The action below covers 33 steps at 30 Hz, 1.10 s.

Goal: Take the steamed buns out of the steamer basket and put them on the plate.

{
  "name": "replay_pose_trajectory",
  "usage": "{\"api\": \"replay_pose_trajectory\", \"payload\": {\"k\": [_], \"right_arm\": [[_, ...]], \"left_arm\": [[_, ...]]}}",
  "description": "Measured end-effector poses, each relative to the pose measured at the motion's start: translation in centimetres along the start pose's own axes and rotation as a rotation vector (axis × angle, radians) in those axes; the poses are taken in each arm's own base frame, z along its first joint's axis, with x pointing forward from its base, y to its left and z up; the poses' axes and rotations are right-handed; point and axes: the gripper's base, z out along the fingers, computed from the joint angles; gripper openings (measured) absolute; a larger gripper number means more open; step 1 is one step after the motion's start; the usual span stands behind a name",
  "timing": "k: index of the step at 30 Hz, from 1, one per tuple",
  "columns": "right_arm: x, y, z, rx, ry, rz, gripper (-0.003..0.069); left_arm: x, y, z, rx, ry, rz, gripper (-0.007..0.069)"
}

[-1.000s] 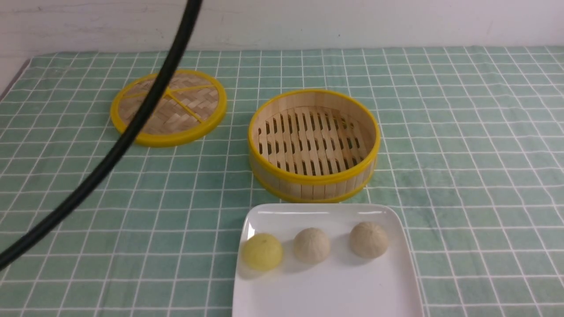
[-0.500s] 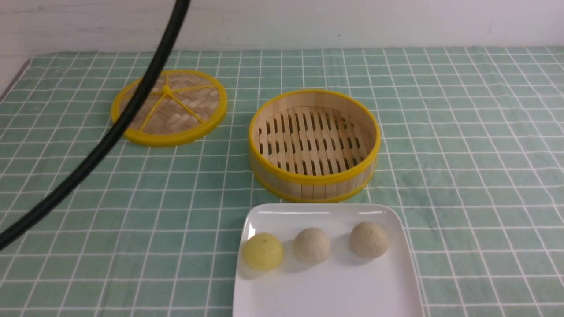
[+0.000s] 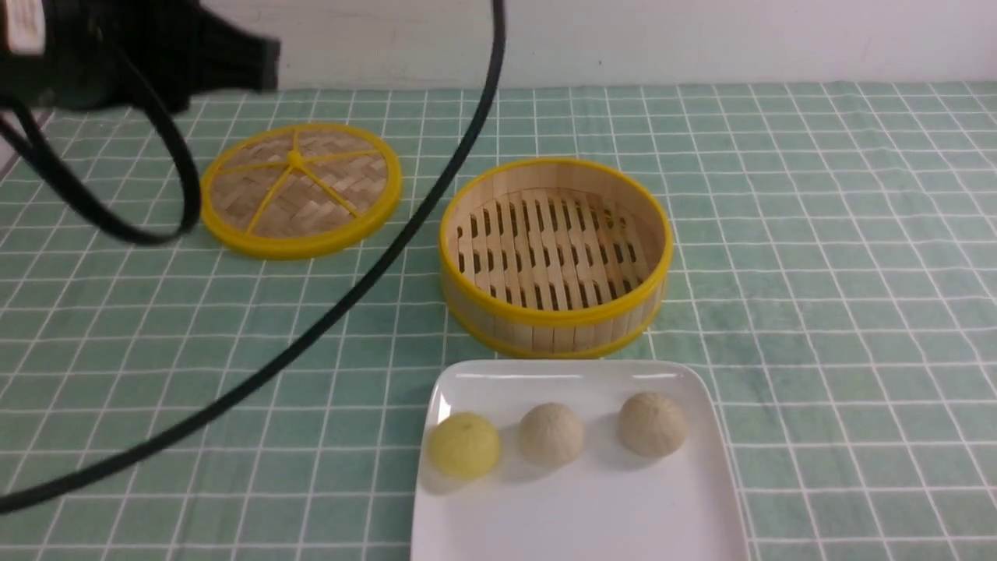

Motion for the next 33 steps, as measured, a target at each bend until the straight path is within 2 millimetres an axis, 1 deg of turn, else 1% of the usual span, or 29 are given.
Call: {"api": "replay_pose_trajectory", "payload": {"k": [1, 2, 3, 4, 5, 6, 7, 8, 9, 10, 11, 12, 14, 16, 17, 20, 24, 25, 29, 33], "right_arm": [[0.0, 0.0, 0.0, 0.000, 0.000, 0.000, 0.0239], [0.0, 0.0, 0.0, 0.000, 0.000, 0.000, 0.0239], [0.0, 0.0, 0.0, 0.000, 0.000, 0.000, 0.0239], [0.0, 0.0, 0.0, 0.000, 0.000, 0.000, 0.0239], [0.0, 0.0, 0.0, 0.000, 0.000, 0.000, 0.0239], [0.0, 0.0, 0.0, 0.000, 0.000, 0.000, 0.0239], [0.0, 0.0, 0.0, 0.000, 0.000, 0.000, 0.0239], [0.0, 0.0, 0.0, 0.000, 0.000, 0.000, 0.0239], [0.0, 0.0, 0.0, 0.000, 0.000, 0.000, 0.0239], [0.0, 0.0, 0.0, 0.000, 0.000, 0.000, 0.0239], [0.0, 0.0, 0.0, 0.000, 0.000, 0.000, 0.0239], [0.0, 0.0, 0.0, 0.000, 0.000, 0.000, 0.0239], [0.0, 0.0, 0.0, 0.000, 0.000, 0.000, 0.0239], [0.0, 0.0, 0.0, 0.000, 0.000, 0.000, 0.0239], [0.0, 0.0, 0.0, 0.000, 0.000, 0.000, 0.0239], [0.0, 0.0, 0.0, 0.000, 0.000, 0.000, 0.0239], [0.0, 0.0, 0.0, 0.000, 0.000, 0.000, 0.0239], [0.0, 0.0, 0.0, 0.000, 0.000, 0.000, 0.0239], [0.0, 0.0, 0.0, 0.000, 0.000, -0.001, 0.0239], [0.0, 0.0, 0.0, 0.000, 0.000, -0.001, 0.0239]], "left_arm": [[0.3, -0.1, 0.2, 0.006, 0.002, 0.005, 0.0252], [2.9, 1.6, 0.9, -0.004, 0.011, -0.079, 0.0252], [3.3, 1.9, 0.9, -0.013, 0.021, -0.088, 0.0252], [6.6, 3.5, 1.1, -0.045, 0.041, -0.153, 0.0252], [6.9, 4.0, 0.9, -0.060, 0.036, -0.171, 0.0252], [10.3, 5.4, 0.5, -0.112, 0.052, -0.222, 0.0252], [10.2, 5.6, 0.3, -0.119, 0.039, -0.229, 0.0252], [13.4, 7.0, -0.6, -0.198, 0.051, -0.272, 0.0250], [13.8, 7.1, -0.7, -0.206, 0.050, -0.276, 0.0249], [17.1, 8.0, -1.7, -0.292, 0.072, -0.312, 0.0243], [17.0, 8.2, -1.9, -0.301, 0.061, -0.315, 0.0243], [19.2, 8.6, -2.9, -0.371, 0.061, -0.341, 0.0239], [21.3, 8.7, -3.8, -0.428, 0.051, -0.356, 0.0236], [22.7, 8.5, -4.6, -0.459, 0.019, -0.363, 0.0235], [22.7, 8.5, -4.7, -0.461, 0.011, -0.361, 0.0235], [24.5, 7.8, -5.6, -0.472, -0.053, -0.346, 0.0237], [25.8, 7.5, -6.2, -0.487, -0.090, -0.339, 0.0239], [25.9, 7.4, -6.2, -0.488, -0.092, -0.339, 0.0239], [27.3, 7.2, -6.5, -0.511, -0.097, -0.349, 0.0239], [28.0, 7.0, -6.7, -0.520, -0.126, -0.351, 0.0239]]}}
